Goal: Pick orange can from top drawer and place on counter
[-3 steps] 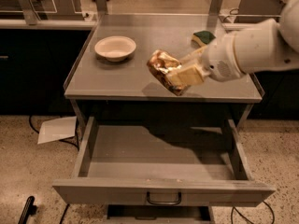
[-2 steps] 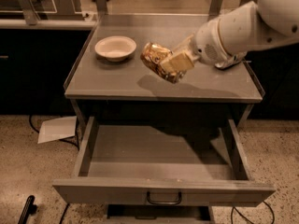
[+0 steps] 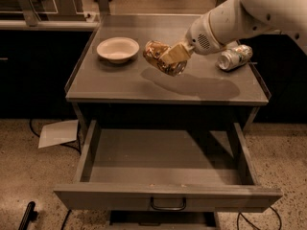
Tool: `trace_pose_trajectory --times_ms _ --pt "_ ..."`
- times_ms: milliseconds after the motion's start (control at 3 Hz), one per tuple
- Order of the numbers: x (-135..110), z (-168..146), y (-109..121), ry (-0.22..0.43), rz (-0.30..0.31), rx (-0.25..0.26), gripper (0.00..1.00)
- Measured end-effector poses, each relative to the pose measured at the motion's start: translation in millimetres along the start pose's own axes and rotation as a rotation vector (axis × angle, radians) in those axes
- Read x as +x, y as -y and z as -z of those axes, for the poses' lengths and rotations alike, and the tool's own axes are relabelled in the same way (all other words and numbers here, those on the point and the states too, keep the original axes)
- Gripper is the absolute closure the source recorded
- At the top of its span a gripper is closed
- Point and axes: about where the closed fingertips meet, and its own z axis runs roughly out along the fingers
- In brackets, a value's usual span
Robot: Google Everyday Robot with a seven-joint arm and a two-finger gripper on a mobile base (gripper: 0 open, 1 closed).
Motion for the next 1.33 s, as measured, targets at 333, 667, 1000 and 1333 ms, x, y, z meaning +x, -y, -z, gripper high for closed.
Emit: trace_pose_trajectory --times_ms 333,667,1000,1333 --pt "13 -14 17 -0.009 -0.035 -0.001 1.00" --pt "35 -26 27 -0.002 -0.078 0.000 1.00" --pt "35 -27 28 -0.002 -0.079 0.000 0.81" --pt "35 -27 28 -0.002 -0.079 0.000 0.58"
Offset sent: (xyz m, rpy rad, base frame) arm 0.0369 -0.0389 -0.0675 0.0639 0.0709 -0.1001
